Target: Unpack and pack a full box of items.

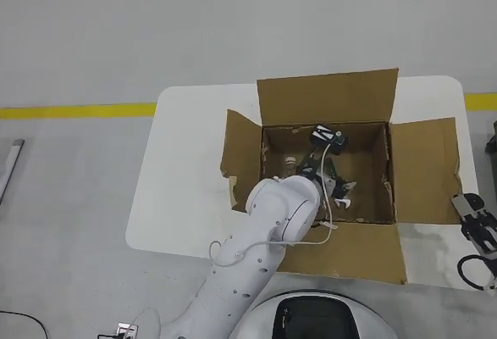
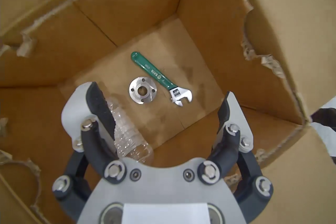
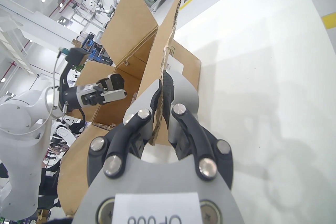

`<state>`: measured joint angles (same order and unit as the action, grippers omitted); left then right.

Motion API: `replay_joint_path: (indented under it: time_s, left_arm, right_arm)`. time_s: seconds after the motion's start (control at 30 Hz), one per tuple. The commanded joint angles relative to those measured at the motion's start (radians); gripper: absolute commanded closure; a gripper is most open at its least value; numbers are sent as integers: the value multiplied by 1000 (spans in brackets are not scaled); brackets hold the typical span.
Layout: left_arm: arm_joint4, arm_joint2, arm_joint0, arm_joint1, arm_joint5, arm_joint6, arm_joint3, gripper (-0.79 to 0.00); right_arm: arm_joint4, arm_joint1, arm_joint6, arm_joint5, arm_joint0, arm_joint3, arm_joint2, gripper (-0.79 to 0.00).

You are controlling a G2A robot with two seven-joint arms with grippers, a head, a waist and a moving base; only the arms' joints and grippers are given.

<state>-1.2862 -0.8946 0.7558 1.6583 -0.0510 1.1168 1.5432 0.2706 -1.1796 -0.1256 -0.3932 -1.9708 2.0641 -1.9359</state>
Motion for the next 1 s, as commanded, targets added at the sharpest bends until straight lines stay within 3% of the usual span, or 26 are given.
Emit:
replay_joint_path:
  time_s: [0.0,0.4,0.57,0.97]
  left_arm:
    - [-9,-5,6,-1,-12,9,-17,-785]
    - [-9,-5,6,-1,-12,9,-17,-785]
    - [-67,-24,14,-4,-66,-4,-38,-785]
    - [-137,0,-80,25,-202,117,-204,-785]
  right_arm:
    - [2,-1,1,0,-1,0,2,0]
    - [9,-8,9,-4,11,-4,14,0]
    - [10,-11,15,-7,10,-3,12,0]
    - [7,-16,10,-17,8,3,3,0]
